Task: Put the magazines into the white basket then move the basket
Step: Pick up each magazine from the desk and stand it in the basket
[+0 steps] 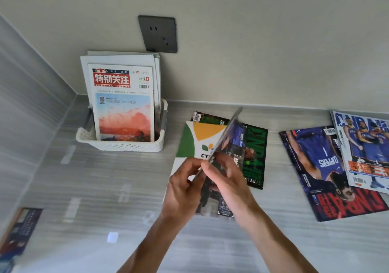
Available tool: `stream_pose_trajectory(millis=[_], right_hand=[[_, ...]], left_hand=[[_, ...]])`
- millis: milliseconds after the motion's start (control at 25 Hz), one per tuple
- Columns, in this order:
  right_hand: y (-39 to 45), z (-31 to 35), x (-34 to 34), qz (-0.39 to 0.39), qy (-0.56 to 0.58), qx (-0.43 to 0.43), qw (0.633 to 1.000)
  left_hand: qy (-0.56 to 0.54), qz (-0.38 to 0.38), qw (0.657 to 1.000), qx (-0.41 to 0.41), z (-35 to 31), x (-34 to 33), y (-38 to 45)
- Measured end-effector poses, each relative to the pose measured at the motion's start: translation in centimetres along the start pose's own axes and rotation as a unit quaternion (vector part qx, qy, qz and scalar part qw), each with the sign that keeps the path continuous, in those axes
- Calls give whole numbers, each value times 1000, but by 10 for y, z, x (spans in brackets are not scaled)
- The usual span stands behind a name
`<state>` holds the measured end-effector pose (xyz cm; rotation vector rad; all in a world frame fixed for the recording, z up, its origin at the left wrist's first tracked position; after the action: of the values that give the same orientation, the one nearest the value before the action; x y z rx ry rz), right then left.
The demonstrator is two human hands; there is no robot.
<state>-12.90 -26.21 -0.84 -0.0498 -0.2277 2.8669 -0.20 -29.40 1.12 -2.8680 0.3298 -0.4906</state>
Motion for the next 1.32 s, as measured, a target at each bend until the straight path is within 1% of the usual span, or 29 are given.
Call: stream_pose_trajectory(millis=[40, 120, 160, 200, 240, 280, 320, 360, 400, 440, 480, 520, 600, 640, 720, 760, 800, 840, 920, 960, 1000, 1040, 1080, 1120, 1160, 1200, 1240, 1280, 1320], right_hand=[[7, 1, -6, -31, 6, -5, 1000], [20, 0, 3, -119, -91, 6, 989], [22, -2, 9, -140, -132, 20, 981], [23, -6, 12, -142, -146, 21, 979], [24, -10, 16, -136, -144, 19, 980], [22, -14, 19, -124, -146, 14, 981], [21, -18, 21, -111, -152, 11, 982], [20, -17, 21, -100, -161, 19, 982], [19, -15, 20, -92, -173, 33, 980], [19, -13, 15, -75, -180, 49, 979], [20, -12, 6, -47, -186, 64, 979], [18, -13, -5, -12, -196, 72, 978], [13, -21, -27, 47, -241, 91, 965], [11, -26, -33, 56, -268, 100, 957], [9, -36, -40, 61, -294, 103, 948], [7, -40, -45, 78, -303, 96, 945], [3, -42, -53, 105, -322, 93, 936], [-1, -43, -59, 123, -358, 98, 920], [-4, -44, -63, 109, -453, 116, 877], [-3, -42, -61, 92, -473, 123, 868], [-2, -37, -58, 77, -470, 125, 870], [1, -31, -51, 59, -424, 122, 895], [6, -26, -40, 36, -326, 100, 939], [9, -19, -26, 9, -185, 61, 981], [10, -11, -15, -5, -26, 16, 1000], [9, -1, -4, -9, 115, -12, 993], [10, 5, 10, -13, 196, -25, 980], [12, 8, 24, -10, 211, -31, 977], [14, 5, 36, -11, 185, -34, 982]], left_hand=[[17, 21, 1000, -6, -9, -2, -7], [45, 97, 994, 1, -13, -10, -13], [43, 136, 990, 18, -7, -12, -14], [41, 132, 989, 52, 8, -9, -8], [48, 85, 989, 110, 32, 1, 2], [89, 8, 980, 181, 60, 16, 13], [167, -53, 952, 250, 84, 31, 17], [223, -76, 926, 294, 102, 39, 17], [229, -75, 916, 320, 115, 40, 16], [188, -69, 919, 340, 121, 37, 15], [118, -74, 921, 364, 121, 35, 14], [56, -96, 915, 387, 122, 37, 13], [-63, -135, 889, 433, 119, 43, 11], [-101, -125, 880, 448, 120, 42, 11], [-117, -57, 887, 444, 116, 30, 12], [-138, -24, 892, 430, 113, 22, 11], [-167, 3, 894, 415, 111, 15, 10], [-194, 23, 895, 402, 109, 9, 9], [-234, 64, 894, 376, 109, 1, 7], [-245, 87, 894, 365, 105, -1, 7], [-251, 101, 894, 357, 102, -1, 7], [-257, 108, 895, 350, 100, -1, 8], [-252, 101, 901, 339, 98, -1, 9], [-246, 87, 909, 326, 95, 1, 12], [-243, 75, 914, 315, 95, 3, 15], [-258, 79, 912, 310, 94, 4, 18], [-283, 90, 906, 302, 93, 4, 21], [-304, 97, 903, 287, 90, 8, 22], [-304, 82, 908, 276, 88, 15, 23]])
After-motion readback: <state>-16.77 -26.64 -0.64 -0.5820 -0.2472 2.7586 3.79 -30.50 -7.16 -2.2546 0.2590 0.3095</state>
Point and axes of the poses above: each hand's wrist, its own y-axis towards the middle knuckle, its own x-axis out of the back of the hand, z = x × y, the point moved 7 cm from there along y, towards the middle knuckle, and after that the axes turned 15 degrees about x, right-handed, at the moved point
